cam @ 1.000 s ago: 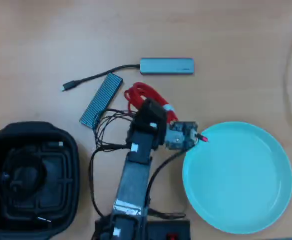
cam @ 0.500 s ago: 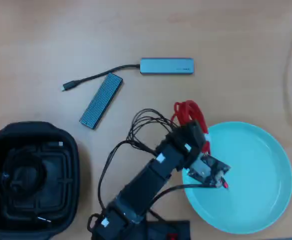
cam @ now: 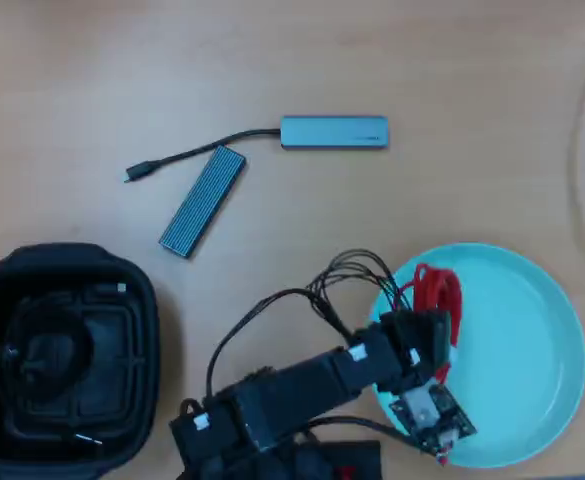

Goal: Put a black charging cable in a black bowl and put a red charging cable in a green bowl

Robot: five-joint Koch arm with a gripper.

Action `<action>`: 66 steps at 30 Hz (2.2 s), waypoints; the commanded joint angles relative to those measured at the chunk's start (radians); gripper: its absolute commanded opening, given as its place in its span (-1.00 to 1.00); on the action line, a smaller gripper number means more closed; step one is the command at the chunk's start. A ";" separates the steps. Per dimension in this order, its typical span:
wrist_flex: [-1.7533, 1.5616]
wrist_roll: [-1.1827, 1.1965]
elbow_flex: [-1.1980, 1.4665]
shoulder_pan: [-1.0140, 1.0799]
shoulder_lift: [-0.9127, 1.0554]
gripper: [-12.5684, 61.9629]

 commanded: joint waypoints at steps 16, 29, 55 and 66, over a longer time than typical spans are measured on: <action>-0.653 0.021 0.407 0.046 -0.021 0.01; -0.735 0.028 0.367 -0.014 -0.219 0.46; -1.181 -0.064 0.508 -0.176 0.083 0.66; -1.172 -0.067 0.443 -0.327 0.173 0.65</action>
